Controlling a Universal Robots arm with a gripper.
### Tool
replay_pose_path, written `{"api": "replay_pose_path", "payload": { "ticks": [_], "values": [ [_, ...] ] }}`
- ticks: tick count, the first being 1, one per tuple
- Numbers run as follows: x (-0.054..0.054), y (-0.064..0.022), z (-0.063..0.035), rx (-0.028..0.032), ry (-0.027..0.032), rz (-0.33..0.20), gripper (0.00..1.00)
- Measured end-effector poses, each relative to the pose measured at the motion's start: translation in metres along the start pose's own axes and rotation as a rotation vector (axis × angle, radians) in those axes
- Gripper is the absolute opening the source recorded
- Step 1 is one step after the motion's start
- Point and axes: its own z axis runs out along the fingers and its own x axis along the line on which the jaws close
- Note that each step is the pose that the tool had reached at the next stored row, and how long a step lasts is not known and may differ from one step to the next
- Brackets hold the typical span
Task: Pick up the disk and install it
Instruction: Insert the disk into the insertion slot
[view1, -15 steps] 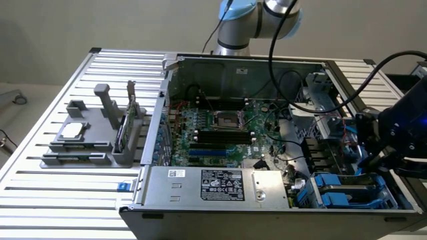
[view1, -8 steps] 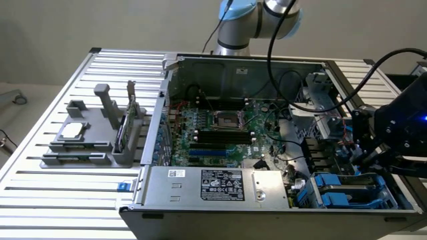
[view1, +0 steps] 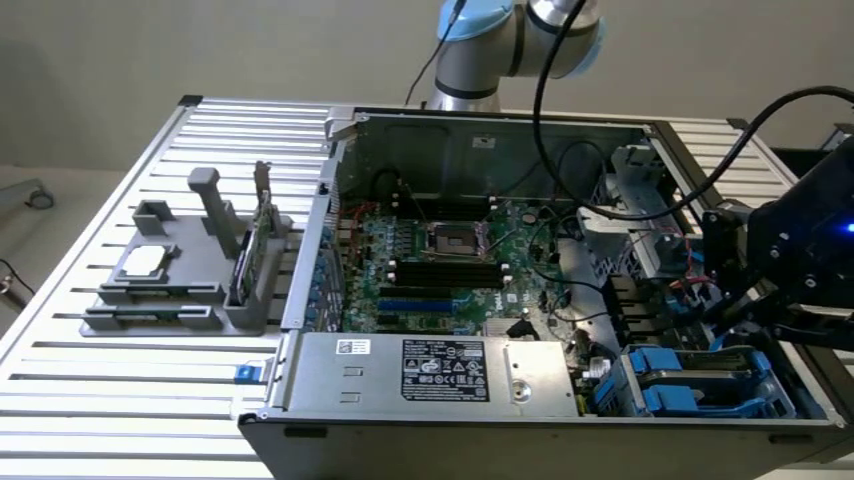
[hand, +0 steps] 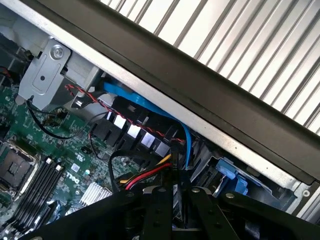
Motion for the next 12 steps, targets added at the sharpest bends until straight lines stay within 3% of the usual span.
{"api": "replay_pose_path", "payload": {
  "ticks": [12],
  "values": [
    [0.0007,-0.0002,-0.0060,-0.0059,-0.0028,0.056,0.17]
  ]
}}
